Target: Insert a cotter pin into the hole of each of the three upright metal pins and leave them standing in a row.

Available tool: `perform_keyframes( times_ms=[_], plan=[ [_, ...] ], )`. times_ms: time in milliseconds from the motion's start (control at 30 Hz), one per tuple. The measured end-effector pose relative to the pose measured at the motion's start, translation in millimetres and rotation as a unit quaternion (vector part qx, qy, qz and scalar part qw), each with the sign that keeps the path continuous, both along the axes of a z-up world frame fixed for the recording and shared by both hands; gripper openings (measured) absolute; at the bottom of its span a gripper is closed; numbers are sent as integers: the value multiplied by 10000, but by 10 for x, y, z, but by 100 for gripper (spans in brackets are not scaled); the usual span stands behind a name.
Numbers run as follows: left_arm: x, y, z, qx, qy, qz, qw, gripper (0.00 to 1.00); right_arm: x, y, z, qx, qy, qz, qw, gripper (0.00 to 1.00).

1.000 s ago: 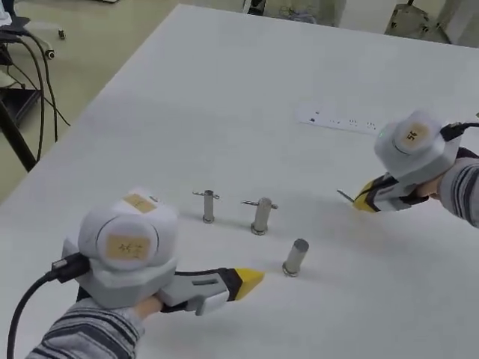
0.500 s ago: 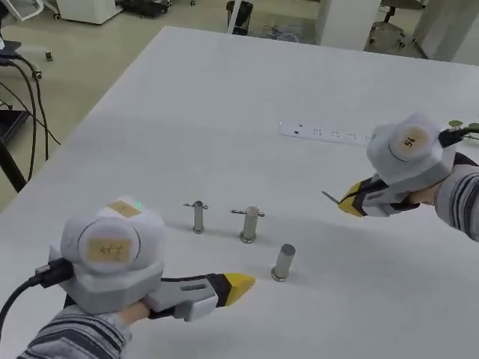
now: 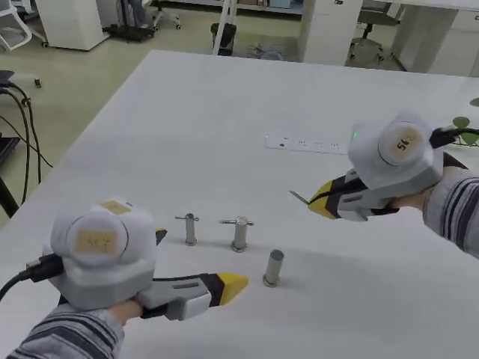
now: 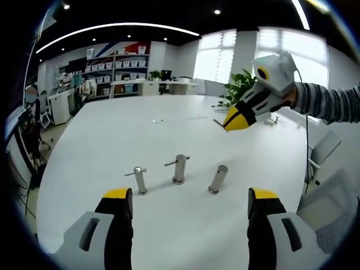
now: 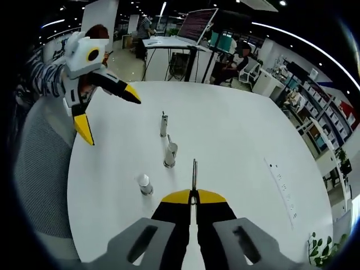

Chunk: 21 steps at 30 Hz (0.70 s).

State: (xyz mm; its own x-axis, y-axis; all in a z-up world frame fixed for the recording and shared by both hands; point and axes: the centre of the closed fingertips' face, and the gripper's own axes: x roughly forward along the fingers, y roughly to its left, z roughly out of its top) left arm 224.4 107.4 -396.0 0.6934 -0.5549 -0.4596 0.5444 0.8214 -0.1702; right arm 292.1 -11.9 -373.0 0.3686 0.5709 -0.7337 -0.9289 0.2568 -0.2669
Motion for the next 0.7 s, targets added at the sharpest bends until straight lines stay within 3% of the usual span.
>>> perform_keyframes(
  times_ms=[133,467,700],
  plan=[
    [-9,-107,98,-455,80,-99,9989,75,-147,129,51,86,-140,311,9994,0],
    [-61,-242,222,-787,99,-272,9965,62,-434,258,-38,-104,-424,1008,9940,0],
    [-131,-347,224,-979,193,-410,9942,50,-693,368,-106,-221,-556,1498,9869,0]
  ],
)
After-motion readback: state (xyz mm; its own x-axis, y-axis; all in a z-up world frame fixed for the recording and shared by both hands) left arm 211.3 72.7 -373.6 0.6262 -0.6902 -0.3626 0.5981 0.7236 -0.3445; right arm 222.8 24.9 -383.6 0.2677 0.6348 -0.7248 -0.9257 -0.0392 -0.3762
